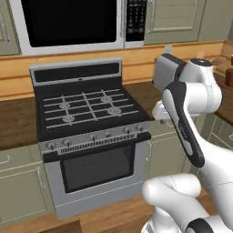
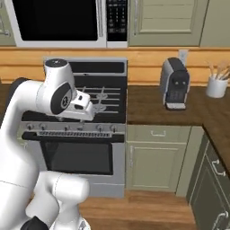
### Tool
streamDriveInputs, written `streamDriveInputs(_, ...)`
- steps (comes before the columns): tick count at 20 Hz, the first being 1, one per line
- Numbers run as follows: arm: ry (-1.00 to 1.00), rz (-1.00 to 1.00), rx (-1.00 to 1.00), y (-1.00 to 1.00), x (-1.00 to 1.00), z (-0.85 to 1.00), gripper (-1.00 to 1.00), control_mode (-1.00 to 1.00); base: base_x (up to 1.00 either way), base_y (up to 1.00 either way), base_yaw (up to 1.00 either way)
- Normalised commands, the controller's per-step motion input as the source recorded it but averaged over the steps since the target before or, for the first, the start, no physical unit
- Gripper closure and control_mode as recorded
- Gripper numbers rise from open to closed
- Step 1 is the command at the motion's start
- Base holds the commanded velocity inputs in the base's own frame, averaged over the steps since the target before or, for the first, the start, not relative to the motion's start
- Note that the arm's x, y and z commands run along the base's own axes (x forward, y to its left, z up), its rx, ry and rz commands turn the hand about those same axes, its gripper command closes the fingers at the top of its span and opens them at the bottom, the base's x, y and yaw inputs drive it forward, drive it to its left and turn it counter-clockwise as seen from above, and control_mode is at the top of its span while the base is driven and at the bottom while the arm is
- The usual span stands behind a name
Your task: Navigate to the microwave.
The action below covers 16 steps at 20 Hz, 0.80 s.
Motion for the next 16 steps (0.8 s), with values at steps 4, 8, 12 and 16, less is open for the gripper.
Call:
streamDriveInputs(4, 0.00, 0.00, 0.00, 0.00, 0.00, 0.00, -1.00, 1.00, 0.55, 0.69, 0.00)
streamDriveInputs(8, 0.00, 0.00, 0.00, 0.00, 0.00, 0.00, -1.00, 1.00, 0.44, 0.58, 0.00)
streamDriveInputs(12, 0.00, 0.00, 0.00, 0.00, 0.00, 0.00, -1.00, 1.00, 0.47, 0.47, 0.00)
streamDriveInputs(16, 0.00, 0.00, 0.00, 0.00, 0.00, 0.00, -1.00, 1.00, 0.64, 0.20, 0.00)
